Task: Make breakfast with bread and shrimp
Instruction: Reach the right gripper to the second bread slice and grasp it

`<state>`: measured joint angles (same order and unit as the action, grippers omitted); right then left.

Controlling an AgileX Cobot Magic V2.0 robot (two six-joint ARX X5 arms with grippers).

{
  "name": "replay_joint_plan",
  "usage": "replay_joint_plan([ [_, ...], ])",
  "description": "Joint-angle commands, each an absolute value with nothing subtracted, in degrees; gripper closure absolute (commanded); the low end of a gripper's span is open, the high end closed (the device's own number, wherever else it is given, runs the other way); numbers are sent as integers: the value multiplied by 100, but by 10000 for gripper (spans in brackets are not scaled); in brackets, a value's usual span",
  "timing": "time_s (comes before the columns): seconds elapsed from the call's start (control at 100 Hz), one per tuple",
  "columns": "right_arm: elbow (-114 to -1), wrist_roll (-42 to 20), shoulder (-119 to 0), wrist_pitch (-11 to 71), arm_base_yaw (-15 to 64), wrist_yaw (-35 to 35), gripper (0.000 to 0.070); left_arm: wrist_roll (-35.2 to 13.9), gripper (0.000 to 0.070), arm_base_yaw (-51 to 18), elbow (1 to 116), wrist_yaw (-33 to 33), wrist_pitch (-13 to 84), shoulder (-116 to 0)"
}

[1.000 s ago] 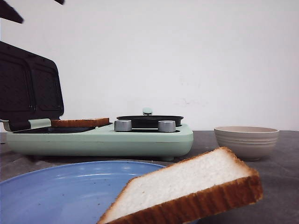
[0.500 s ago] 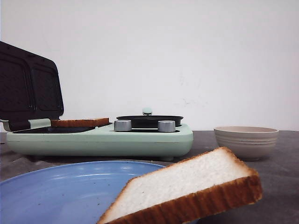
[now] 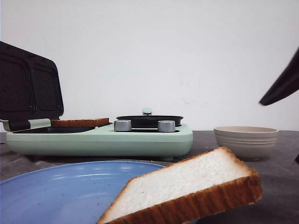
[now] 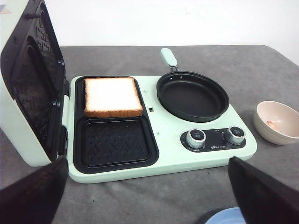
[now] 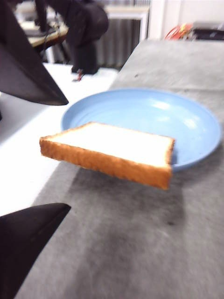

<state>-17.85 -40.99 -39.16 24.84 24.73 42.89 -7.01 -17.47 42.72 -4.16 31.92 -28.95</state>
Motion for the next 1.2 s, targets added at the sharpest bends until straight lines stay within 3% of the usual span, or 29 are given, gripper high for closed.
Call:
replay_joint_plan([
  [0.0, -1852, -4375, -4143, 2298, 2838, 4104, 292, -720, 69, -1758, 4298, -384, 3127, -2915],
  [0.27, -1852, -4615, -5225, 1358, 3743, 3721, 292, -722, 69, -1758, 4298, -384, 3129, -2915],
  [0.88, -1852, -4866, -5940, 587, 4029, 3750, 336, -716, 68, -1758, 4298, -384, 3122, -2912],
  [0.97, -1852, -4869, -6038, 534, 4097, 3699, 417, -716, 68, -1758, 4298, -384, 3124, -2912],
  [1.03, -1852, -4871, -6049, 491, 4156, 3629, 576, -716, 68, -1758, 4298, -384, 3127, -2912],
  [1.08, -1852, -4871, -6049, 458, 4193, 3607, 664, -716, 68, -1758, 4298, -384, 3127, -2912],
  [1.19, -1852, -4895, -6049, 386, 4241, 3592, 690, -716, 69, -1758, 4298, -384, 3127, -2910],
])
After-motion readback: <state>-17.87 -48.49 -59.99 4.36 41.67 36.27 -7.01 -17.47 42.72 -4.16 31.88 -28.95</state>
